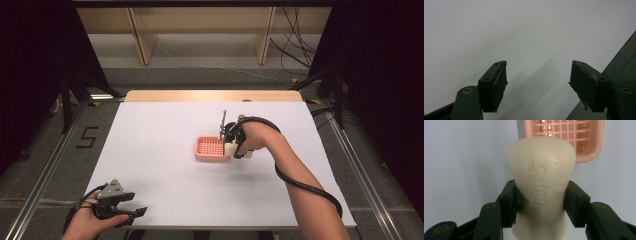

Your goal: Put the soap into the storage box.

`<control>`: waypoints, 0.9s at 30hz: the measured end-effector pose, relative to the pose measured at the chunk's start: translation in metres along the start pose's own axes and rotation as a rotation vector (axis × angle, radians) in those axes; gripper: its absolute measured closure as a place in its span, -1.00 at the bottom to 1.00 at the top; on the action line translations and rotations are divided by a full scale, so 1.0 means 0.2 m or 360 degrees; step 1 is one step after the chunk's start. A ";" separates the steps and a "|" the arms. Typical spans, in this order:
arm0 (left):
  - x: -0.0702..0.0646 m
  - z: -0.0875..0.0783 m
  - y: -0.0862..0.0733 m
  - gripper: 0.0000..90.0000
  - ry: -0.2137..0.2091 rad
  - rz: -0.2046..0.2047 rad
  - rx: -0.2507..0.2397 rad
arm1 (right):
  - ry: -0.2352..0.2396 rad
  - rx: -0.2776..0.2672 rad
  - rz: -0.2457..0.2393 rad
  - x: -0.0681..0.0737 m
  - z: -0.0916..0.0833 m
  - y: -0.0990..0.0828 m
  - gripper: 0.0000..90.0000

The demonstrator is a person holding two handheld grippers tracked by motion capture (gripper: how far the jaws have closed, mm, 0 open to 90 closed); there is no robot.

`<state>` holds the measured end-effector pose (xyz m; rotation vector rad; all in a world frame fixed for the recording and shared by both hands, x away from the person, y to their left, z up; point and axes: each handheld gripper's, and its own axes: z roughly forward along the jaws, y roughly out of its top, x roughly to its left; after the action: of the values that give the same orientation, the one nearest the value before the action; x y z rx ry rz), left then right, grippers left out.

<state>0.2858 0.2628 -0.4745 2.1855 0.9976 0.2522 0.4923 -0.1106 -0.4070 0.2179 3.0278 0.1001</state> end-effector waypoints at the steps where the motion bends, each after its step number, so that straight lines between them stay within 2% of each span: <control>1: 0.00 0.00 0.00 -0.35 0.0008 -0.0004 -0.0001 | -0.0001 -0.0006 -0.0018 -0.01 0.00 0.00 0.13; 2: 0.00 0.00 0.00 -0.35 0.0005 -0.0001 -0.0001 | 0.0010 0.0006 0.0020 0.00 0.00 0.01 0.13; 6: 0.00 0.00 0.00 -0.35 0.0002 0.0001 0.0000 | 0.0005 -0.0001 -0.0002 -0.01 0.00 0.01 0.13; 7: -0.01 0.00 0.00 -0.35 -0.0021 -0.0044 -0.0015 | 0.0018 0.0024 0.0051 0.00 -0.01 0.02 0.13; 11: 0.00 0.00 0.00 -0.35 -0.0015 -0.0024 -0.0003 | -0.0011 -0.0011 -0.0087 -0.03 -0.01 0.02 0.13; 12: 0.00 0.00 0.00 -0.35 -0.0003 -0.0022 0.0001 | -0.0003 0.0041 0.0031 0.00 -0.02 0.03 0.13; 14: 0.00 0.00 0.00 -0.35 -0.0018 -0.0026 -0.0008 | -0.0016 0.0009 -0.0049 -0.02 -0.02 0.03 0.13; 15: 0.00 0.00 0.00 -0.35 0.0001 0.0001 -0.0002 | -0.0020 0.0013 -0.0035 -0.02 -0.02 0.03 0.13; 16: 0.00 0.00 0.00 -0.35 -0.0007 -0.0006 -0.0001 | -0.0034 0.0010 -0.0060 -0.02 -0.02 0.03 0.13; 17: 0.00 0.00 0.00 -0.35 0.0000 -0.0003 -0.0001 | -0.0016 0.0016 -0.0042 -0.02 -0.02 0.03 0.13; 18: 0.00 0.00 0.00 -0.35 -0.0005 -0.0003 -0.0001 | -0.0012 0.0029 0.0008 -0.01 -0.03 0.04 0.13; 20: 0.00 0.00 0.00 -0.35 -0.0005 -0.0015 -0.0002 | -0.0037 -0.0004 -0.0085 -0.03 -0.02 0.04 0.13; 21: 0.00 0.00 0.00 -0.35 -0.0017 -0.0020 0.0004 | -0.0038 0.0000 -0.0083 -0.03 -0.02 0.04 0.13; 22: 0.00 0.00 0.00 -0.35 -0.0001 -0.0022 -0.0002 | -0.0018 0.0020 -0.0003 -0.02 -0.03 0.04 0.13; 23: 0.00 0.00 0.00 -0.35 -0.0004 -0.0022 -0.0001 | 0.0001 0.0036 0.0036 -0.01 -0.03 0.04 0.13; 25: 0.00 0.00 0.00 -0.35 -0.0010 -0.0007 -0.0005 | -0.0026 -0.0011 -0.0079 -0.04 -0.02 0.05 0.13; 27: 0.00 0.00 0.00 -0.35 -0.0020 -0.0021 -0.0019 | -0.0030 0.0000 -0.0026 -0.03 -0.03 0.05 0.13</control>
<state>0.2851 0.2622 -0.4746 2.1669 1.0007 0.2377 0.4982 -0.1008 -0.4002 0.1931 3.0102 0.0964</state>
